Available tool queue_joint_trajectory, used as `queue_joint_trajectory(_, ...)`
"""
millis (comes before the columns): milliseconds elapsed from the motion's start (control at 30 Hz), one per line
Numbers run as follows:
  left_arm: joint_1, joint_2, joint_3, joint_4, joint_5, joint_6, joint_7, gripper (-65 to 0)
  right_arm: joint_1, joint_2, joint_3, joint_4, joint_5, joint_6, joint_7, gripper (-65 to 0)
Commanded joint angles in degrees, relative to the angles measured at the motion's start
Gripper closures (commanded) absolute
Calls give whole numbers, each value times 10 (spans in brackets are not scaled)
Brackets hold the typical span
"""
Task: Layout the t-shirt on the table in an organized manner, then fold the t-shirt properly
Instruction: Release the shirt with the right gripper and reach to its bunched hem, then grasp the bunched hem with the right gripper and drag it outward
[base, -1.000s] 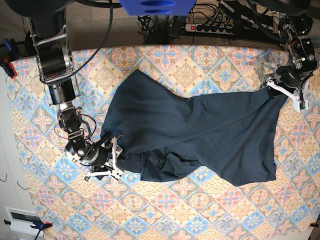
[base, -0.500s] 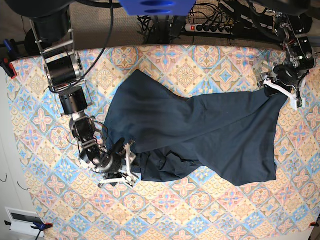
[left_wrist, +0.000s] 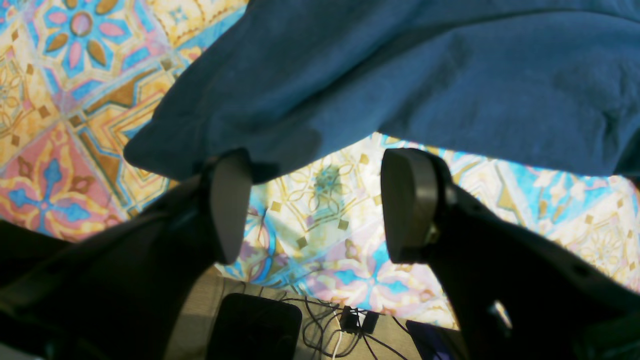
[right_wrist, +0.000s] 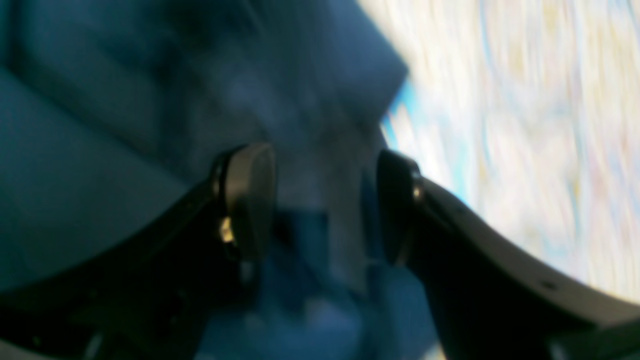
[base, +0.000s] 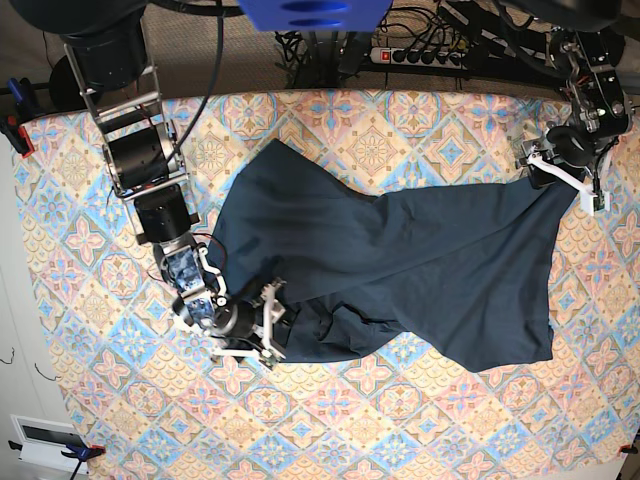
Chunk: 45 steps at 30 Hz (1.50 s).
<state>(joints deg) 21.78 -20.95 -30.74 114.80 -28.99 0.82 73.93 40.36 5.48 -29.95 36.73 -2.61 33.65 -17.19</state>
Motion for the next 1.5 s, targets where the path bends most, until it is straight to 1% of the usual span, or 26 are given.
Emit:
queue_joint_trajectory(0, -1, -9, -4, 8, -1, 1, -10, -394, 22, -5, 2, 8, 8, 1, 17, -315)
queue_joint_trajectory(267, -1, -9, -3, 8, -1, 1, -10, -394, 22, -5, 2, 8, 8, 1, 18, -315)
queue_joint_trajectory(467, -1, -9, -4, 8, -1, 1, -10, -394, 22, -2, 5, 7, 11, 0, 35, -315)
queue_joint_trajectory(767, -1, -9, -4, 8, -1, 1, -10, -394, 23, 0, 108, 7, 7, 0, 35, -315)
queue_joint_trajectory(833, -1, -9, -4, 8, -1, 1, -10, -394, 30, 8, 115, 6, 7, 0, 35, -315)
queue_joint_trajectory(1133, 0, -9, -4, 8, -1, 1, -10, -394, 30, 9, 117, 0, 7, 0, 36, -317)
queue_joint_trajectory(1200, 0, -9, -4, 8, -1, 1, -10, -394, 30, 7, 116, -33, 7, 0, 55, -318)
queue_joint_trajectory(1333, 0, -9, -4, 9, -1, 1, -10, -394, 30, 6, 116, -117, 6, 0, 111, -318)
queue_joint_trajectory(1467, 0, -9, -4, 9, -1, 1, -10, -394, 30, 6, 116, -127, 6, 0, 122, -317)
